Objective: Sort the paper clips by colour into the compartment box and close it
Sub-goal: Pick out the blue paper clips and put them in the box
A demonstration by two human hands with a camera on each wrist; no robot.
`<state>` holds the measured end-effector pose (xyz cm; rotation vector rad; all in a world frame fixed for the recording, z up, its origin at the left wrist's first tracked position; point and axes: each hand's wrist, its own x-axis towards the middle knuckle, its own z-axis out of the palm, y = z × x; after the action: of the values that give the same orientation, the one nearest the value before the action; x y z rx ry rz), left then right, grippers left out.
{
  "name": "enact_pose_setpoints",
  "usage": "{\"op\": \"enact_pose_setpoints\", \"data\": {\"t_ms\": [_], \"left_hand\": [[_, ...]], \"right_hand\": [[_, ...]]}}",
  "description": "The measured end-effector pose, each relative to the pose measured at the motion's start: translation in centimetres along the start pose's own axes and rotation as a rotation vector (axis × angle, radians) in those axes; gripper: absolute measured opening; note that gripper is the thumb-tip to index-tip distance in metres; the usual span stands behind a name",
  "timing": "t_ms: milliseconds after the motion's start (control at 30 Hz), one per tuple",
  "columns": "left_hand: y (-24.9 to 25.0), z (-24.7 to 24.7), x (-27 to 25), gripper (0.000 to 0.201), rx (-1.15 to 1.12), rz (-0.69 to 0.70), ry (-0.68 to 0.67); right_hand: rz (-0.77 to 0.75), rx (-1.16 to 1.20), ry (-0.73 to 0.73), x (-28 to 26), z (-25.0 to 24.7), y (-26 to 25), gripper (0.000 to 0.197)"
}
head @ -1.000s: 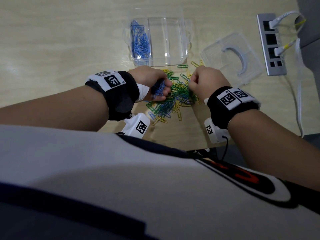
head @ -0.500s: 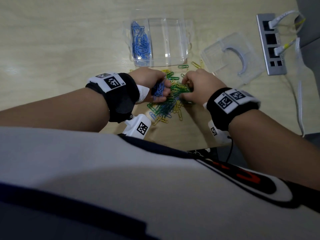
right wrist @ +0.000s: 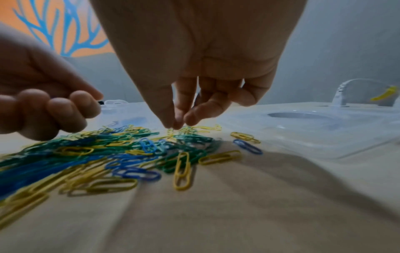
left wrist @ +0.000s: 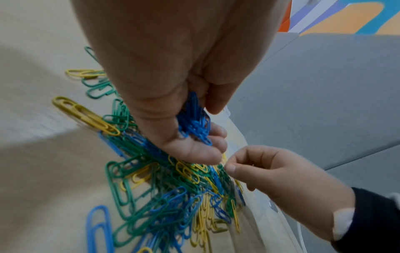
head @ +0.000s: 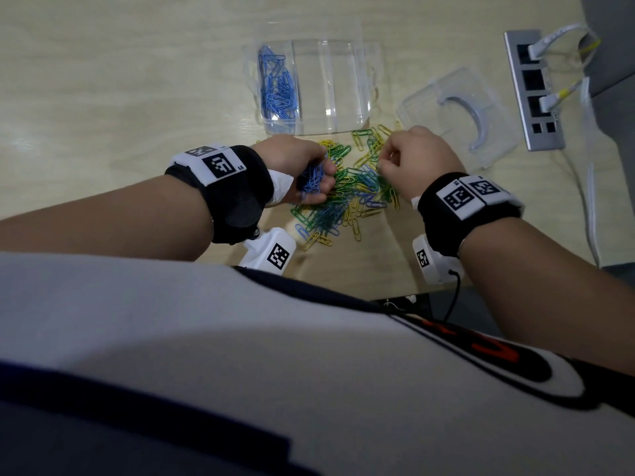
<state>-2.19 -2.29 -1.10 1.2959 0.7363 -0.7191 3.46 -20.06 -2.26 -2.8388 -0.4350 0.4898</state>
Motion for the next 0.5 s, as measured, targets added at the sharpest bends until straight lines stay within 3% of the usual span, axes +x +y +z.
{"op": "enact_pose_setpoints", "data": {"t_ms": [100,267,500], "left_hand": [[0.02,0.13,-0.07,0.037,0.03,-0.002,0.009],[0.02,0.05,0.04,0.039,0.033,-0.002,-0.009],[0.04,-0.13,0.2,0.039,0.01,-0.005,-0.004]], "right_hand": [[-0.027,-0.059,-0.081,-0.29,0.54,-0.81,0.013],[-0.056,-0.175,-0.072,-0.19,0.92,-1.19,0.015],[-0.022,-0.068,-0.066,-0.09,0.63,-1.09,0.01]]}}
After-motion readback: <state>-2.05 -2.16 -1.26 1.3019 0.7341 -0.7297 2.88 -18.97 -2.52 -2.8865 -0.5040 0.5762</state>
